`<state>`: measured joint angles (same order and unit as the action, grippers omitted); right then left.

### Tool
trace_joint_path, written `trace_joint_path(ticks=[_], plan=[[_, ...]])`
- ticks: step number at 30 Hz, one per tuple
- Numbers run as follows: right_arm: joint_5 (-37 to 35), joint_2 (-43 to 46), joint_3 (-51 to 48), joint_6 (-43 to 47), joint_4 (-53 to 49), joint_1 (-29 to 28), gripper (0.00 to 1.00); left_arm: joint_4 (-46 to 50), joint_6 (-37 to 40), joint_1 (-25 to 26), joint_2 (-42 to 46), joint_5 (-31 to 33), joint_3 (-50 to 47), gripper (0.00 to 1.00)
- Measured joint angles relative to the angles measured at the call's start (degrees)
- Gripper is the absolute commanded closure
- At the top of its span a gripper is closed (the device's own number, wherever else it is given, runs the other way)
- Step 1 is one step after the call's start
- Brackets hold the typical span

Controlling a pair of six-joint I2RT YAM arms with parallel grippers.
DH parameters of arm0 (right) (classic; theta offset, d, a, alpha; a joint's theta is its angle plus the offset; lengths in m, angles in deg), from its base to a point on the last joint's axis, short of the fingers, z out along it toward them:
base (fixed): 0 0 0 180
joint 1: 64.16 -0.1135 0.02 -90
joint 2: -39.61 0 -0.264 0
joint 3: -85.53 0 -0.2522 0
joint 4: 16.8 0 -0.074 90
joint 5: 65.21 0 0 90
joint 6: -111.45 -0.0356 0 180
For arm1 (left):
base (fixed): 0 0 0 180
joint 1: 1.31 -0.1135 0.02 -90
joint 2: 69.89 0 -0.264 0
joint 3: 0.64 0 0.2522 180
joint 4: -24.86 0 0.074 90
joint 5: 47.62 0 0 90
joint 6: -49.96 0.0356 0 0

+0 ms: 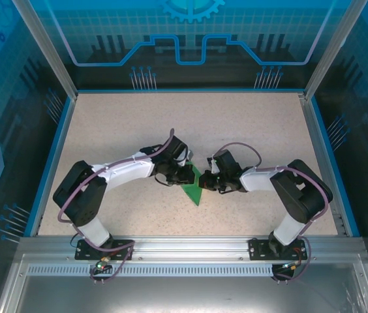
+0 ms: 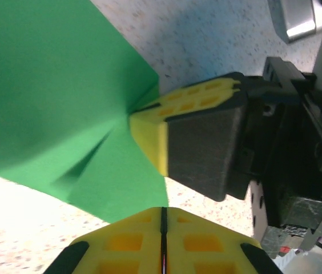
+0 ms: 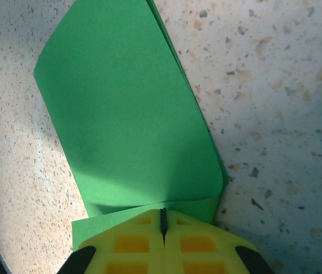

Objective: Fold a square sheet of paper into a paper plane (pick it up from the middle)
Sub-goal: Third fold the triangle at the center of the table.

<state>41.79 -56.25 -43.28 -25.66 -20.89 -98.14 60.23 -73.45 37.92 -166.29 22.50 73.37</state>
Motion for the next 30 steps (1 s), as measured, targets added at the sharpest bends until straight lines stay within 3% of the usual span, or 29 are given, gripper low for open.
trace_joint_path(ticks=[15,30], plan=[[3.13,0.46,-2.23,-2.4,2.69,0.9,0.96,-6.56,-2.99,7.39,-6.58,-0.37,-3.5,0.92],[4.13,0.5,-2.51,-2.8,2.78,1.22,0.96,-11.13,-4.22,8.31,-6.93,-0.39,-6.8,0.93]])
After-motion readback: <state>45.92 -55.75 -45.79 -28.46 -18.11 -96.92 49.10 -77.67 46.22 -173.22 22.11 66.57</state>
